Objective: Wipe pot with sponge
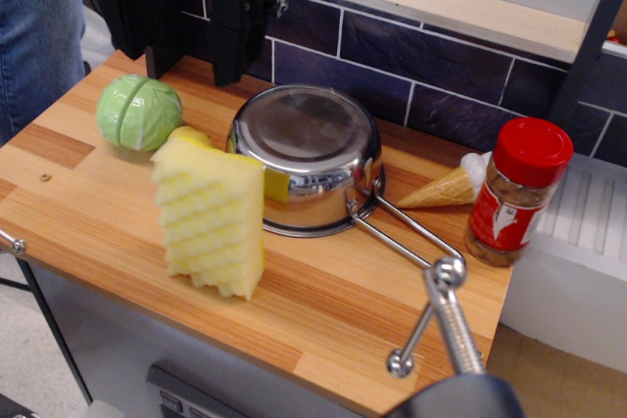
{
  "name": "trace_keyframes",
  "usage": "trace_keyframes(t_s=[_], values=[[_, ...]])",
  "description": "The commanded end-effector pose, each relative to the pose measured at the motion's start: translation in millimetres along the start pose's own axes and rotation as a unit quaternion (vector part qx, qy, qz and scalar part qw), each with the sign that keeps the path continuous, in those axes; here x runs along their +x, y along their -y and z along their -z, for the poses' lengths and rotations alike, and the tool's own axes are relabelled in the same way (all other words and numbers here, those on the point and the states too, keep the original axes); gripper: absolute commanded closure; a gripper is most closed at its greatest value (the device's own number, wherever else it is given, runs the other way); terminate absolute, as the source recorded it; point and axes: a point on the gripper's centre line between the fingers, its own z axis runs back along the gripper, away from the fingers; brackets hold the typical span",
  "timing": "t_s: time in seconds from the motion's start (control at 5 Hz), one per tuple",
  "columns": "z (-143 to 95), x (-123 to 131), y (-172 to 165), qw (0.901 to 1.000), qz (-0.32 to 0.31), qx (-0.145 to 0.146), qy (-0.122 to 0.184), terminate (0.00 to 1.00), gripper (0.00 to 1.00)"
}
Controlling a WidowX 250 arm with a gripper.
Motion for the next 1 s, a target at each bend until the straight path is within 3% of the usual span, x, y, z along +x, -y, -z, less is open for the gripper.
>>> trace_keyframes(t_s=[0.0,0.2,0.4,0.6,0.8], values=[[0.0,0.0,0.0,1.0000,0.000,0.000,0.000,0.00,0.00],[3.1,10.0,4.8,0.9919,0.124,-0.001,-0.025,0.00,0.00],[10.1,24.7,4.0,0.9682,0.247,-0.010,-0.041,0.00,0.00],[19.3,26.5,5.8,0.9287,0.365,-0.029,-0.057,0.00,0.00],[22.1,22.9,8.1,0.8718,0.478,-0.087,-0.060,0.00,0.00]])
